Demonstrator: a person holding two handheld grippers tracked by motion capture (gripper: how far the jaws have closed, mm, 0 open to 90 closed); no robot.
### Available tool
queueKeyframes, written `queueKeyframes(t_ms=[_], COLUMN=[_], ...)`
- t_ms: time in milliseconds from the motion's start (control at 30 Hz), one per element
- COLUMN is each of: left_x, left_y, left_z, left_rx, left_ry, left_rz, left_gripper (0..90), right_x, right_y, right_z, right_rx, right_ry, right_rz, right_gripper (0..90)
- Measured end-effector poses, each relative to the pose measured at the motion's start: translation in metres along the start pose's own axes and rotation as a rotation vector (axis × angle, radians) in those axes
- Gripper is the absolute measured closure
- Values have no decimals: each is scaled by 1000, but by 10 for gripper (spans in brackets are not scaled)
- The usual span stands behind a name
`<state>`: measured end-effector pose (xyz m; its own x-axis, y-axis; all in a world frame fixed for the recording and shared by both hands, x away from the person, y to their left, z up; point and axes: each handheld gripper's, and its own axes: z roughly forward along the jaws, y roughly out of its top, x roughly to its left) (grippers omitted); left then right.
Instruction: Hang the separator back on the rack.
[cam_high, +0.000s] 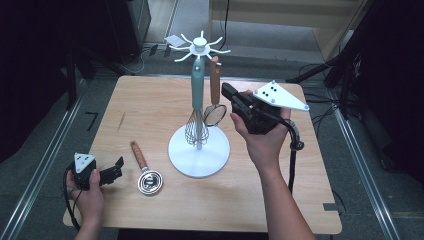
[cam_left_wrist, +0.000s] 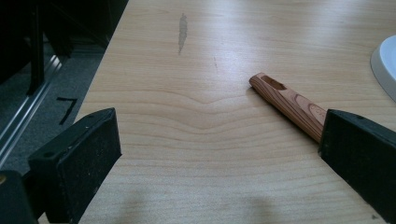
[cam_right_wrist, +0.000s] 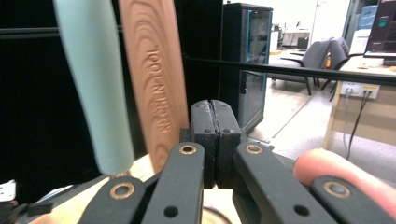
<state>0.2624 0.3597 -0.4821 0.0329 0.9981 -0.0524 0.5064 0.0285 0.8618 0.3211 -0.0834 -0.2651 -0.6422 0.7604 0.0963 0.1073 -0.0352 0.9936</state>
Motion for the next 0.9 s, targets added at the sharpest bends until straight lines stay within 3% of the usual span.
queueKeyframes(t_ms=[67,467,900], left_x=[0,0,0], left_y=[0,0,0], left_z=[0,0,0], left_rx=[-1,-2,-2], left_ry=[-1,1,1], left_rz=[0,-2,0], left_gripper=[0,0,0], right_x=[-1,6,14], right_y=[0,-2,-2], right_z=[5,6,4], right_rx=[-8,-2,4], right_ry=[-18,42,67], right_rz=[-18,-29,-45], right_gripper=[900,900,900])
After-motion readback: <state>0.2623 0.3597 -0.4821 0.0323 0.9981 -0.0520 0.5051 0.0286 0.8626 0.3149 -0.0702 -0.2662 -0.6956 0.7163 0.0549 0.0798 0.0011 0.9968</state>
